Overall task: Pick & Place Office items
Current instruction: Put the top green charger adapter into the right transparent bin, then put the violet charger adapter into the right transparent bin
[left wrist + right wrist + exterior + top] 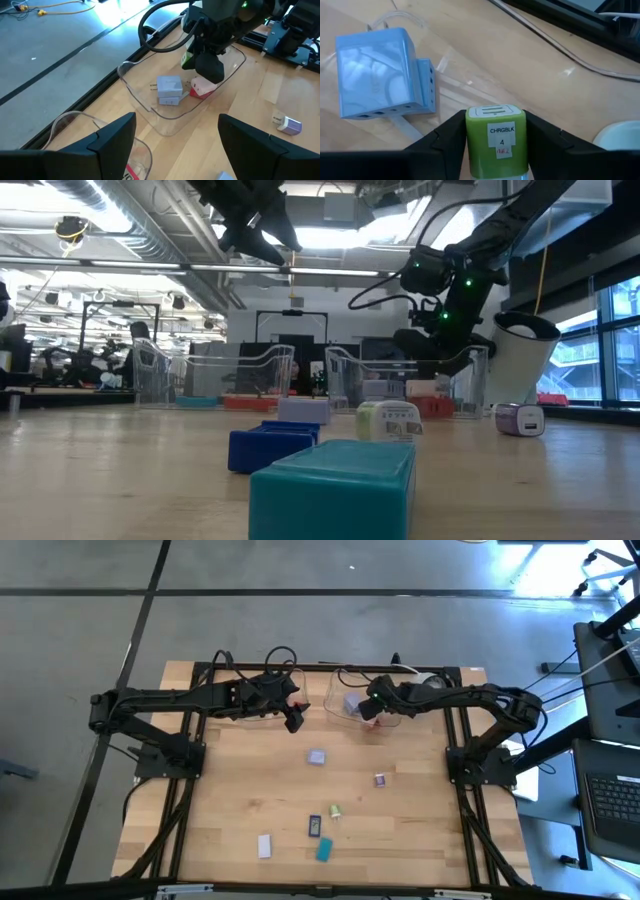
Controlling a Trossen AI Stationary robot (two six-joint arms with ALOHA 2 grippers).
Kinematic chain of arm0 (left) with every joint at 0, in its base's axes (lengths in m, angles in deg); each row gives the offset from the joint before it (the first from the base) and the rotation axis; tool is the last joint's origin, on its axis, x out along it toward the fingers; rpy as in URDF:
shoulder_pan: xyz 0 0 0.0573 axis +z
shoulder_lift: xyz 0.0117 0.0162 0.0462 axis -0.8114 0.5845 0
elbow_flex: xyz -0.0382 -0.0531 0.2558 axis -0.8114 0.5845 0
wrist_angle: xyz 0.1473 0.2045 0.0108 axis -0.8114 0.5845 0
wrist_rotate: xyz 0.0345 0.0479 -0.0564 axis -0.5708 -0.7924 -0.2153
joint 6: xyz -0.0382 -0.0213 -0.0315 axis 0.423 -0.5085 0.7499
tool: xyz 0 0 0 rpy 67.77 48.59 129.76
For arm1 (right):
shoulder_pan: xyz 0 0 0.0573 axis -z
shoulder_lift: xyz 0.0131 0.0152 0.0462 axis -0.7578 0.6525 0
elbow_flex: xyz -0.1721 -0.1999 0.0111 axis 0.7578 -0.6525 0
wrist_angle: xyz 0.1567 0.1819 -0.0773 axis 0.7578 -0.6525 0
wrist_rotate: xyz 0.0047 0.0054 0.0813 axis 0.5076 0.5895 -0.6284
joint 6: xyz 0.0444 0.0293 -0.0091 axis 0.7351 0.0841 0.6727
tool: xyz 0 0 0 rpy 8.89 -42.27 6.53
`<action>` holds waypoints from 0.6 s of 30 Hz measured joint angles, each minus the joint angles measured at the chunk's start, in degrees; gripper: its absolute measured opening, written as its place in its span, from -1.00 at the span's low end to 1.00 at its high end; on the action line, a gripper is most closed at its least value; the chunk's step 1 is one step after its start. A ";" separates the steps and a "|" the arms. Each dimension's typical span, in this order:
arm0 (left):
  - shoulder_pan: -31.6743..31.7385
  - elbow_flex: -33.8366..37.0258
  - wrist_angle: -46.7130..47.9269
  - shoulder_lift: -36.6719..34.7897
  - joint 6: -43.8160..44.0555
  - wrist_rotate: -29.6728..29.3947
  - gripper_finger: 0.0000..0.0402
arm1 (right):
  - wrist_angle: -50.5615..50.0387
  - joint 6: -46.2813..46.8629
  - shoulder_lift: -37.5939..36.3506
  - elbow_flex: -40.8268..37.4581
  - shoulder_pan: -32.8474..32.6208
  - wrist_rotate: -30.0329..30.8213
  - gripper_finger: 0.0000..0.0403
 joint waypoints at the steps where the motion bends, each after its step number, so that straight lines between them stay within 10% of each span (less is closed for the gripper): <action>1: 0.01 0.00 0.01 0.00 0.00 0.00 0.39 | 0.03 0.00 0.00 0.00 0.00 0.01 -0.10; 18: 0.01 0.00 0.00 0.00 0.00 0.00 0.39 | -6.44 -3.96 -0.26 8.49 -0.02 -3.07 0.26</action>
